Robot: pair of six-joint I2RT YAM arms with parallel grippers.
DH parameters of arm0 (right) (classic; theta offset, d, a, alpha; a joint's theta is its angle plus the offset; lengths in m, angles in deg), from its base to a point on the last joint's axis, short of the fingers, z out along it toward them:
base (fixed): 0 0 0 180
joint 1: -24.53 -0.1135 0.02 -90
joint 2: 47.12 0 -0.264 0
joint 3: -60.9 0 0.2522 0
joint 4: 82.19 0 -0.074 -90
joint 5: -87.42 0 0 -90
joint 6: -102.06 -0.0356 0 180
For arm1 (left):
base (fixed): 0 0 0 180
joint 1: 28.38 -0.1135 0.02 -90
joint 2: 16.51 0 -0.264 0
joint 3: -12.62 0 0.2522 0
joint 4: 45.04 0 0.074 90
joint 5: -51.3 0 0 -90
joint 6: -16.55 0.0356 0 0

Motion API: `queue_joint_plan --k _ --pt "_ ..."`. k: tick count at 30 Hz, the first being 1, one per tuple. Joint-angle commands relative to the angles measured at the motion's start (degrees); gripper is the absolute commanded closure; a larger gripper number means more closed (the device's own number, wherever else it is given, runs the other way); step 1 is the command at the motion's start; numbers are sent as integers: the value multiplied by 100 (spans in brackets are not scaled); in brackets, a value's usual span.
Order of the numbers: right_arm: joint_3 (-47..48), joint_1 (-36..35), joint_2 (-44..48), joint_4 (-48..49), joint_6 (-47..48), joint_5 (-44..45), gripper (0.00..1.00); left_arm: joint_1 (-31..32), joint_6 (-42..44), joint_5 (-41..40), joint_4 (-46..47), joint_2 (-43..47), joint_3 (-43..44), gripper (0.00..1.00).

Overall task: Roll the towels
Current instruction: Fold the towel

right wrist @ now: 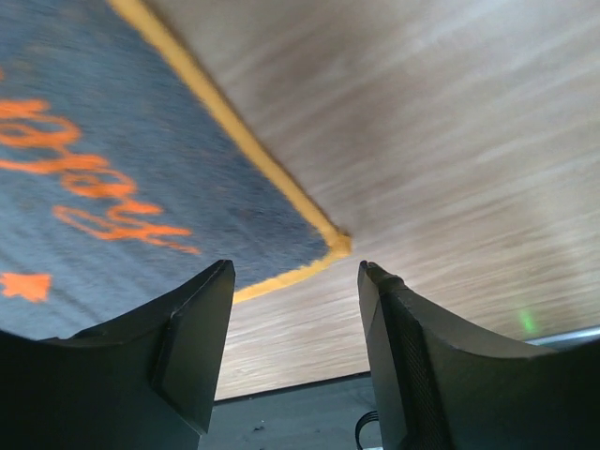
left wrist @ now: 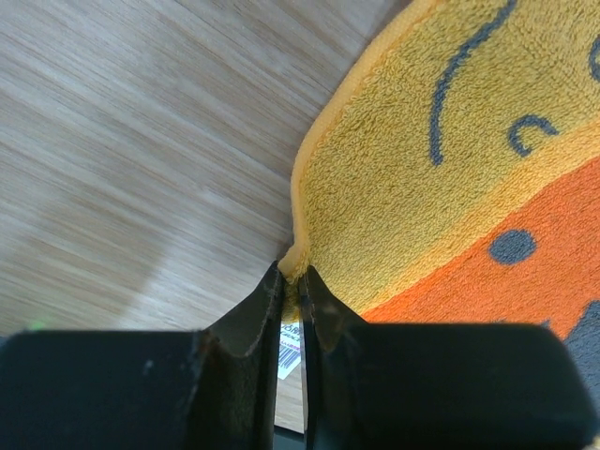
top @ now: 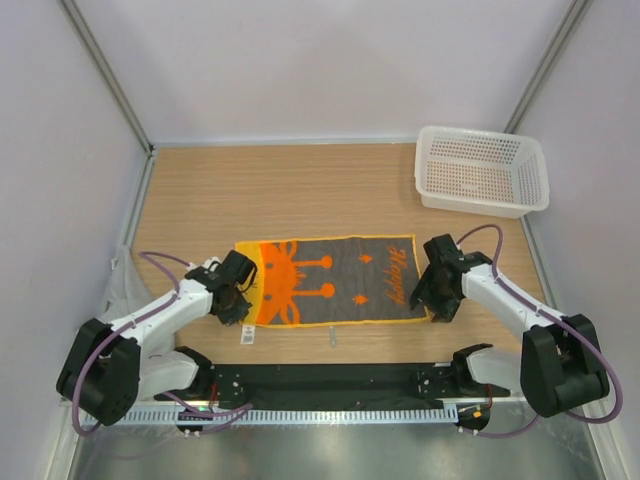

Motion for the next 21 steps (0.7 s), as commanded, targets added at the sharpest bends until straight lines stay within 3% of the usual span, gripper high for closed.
queue_joint_plan --k 1,8,12,21 --pt "-258 48 279 155 -546 -29 39 -131 223 42 224 12 150 89" --pt "-390 65 323 75 -670 403 42 -254 373 174 321 73 115 90" --pt "-487 127 112 365 -661 368 51 -307 443 218 330 82 89 91" --pt "-593 135 -20 647 -652 86 92 -359 461 270 347 99 106 93"
